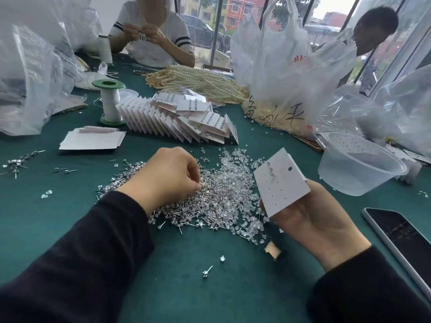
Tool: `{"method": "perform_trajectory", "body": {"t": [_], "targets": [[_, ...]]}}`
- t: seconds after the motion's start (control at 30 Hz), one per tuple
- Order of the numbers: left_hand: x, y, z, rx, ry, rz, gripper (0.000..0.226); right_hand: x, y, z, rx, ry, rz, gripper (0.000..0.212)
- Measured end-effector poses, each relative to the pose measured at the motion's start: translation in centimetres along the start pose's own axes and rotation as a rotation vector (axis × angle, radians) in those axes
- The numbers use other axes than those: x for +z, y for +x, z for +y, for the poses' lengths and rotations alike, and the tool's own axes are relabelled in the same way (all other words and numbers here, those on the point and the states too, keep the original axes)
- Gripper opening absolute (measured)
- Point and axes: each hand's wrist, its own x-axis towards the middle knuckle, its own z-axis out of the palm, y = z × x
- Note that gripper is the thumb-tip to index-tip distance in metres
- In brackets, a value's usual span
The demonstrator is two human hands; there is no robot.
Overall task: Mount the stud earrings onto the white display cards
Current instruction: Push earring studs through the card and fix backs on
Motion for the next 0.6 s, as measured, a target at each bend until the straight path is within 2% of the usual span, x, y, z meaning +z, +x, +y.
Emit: {"method": "perform_trajectory", "body": {"t": [0.13,0.33,0.5,0.6], "targets": [[-0.31,0.07,-0.26,-0.017,-0.024,0.051,0.01,0.2,-0.2,-0.08,-0.01,-0.005,-0.012,0.016],[-0.32,-0.09,0.2,-0.01,-0.132,0.001,0.016,0.77,-0.22,0.13,-0.045,0.039,-0.022,0.021],[-0.54,-0.21,0.16,-0.023,-0.153,-0.017,0.015,0.96,-0.34,0.2,-0.054,0.011,-0.035,0.02],[-0.58,-0.46,0.59,-0.008,-0.206,0.029,0.018,0.82,-0.26,0.24,-0.083,-0.07,-0.022,0.019]]}}
